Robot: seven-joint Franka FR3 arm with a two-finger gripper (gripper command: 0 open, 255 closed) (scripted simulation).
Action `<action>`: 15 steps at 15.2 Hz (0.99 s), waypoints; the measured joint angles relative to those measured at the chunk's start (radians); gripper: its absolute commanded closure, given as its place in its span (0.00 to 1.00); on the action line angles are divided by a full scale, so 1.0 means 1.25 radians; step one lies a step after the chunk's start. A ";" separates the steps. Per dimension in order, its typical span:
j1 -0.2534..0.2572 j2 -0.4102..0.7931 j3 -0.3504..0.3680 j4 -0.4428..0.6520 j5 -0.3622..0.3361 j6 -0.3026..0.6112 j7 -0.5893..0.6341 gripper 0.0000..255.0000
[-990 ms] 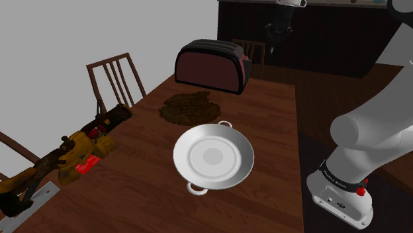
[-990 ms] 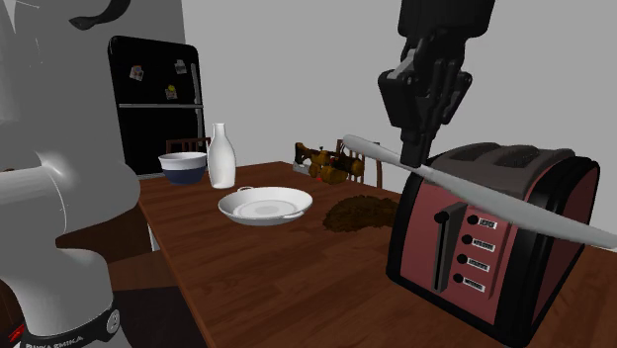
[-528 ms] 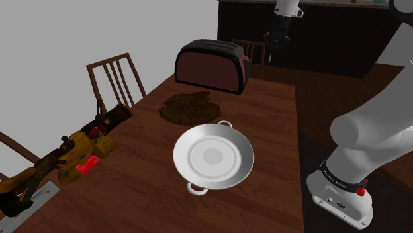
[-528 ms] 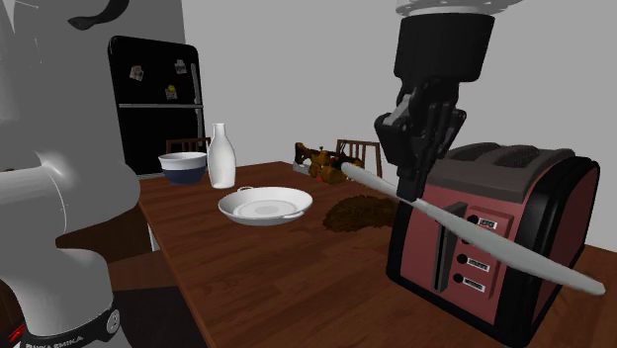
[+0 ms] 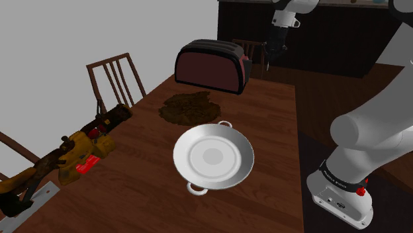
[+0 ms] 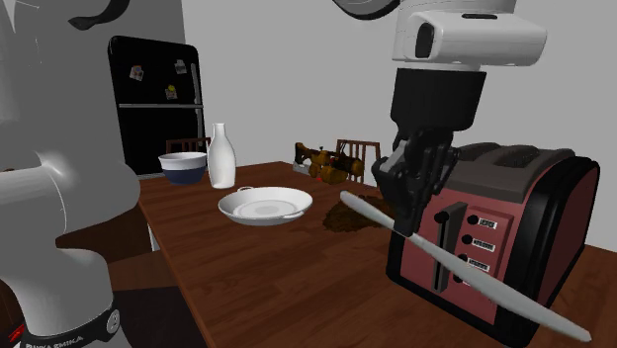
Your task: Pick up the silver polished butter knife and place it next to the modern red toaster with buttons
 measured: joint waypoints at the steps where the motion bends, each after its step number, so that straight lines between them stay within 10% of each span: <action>1: 0.001 0.001 0.001 -0.009 0.000 0.009 0.000 1.00; 15: 0.004 0.038 0.005 -0.119 0.000 0.156 -0.014 1.00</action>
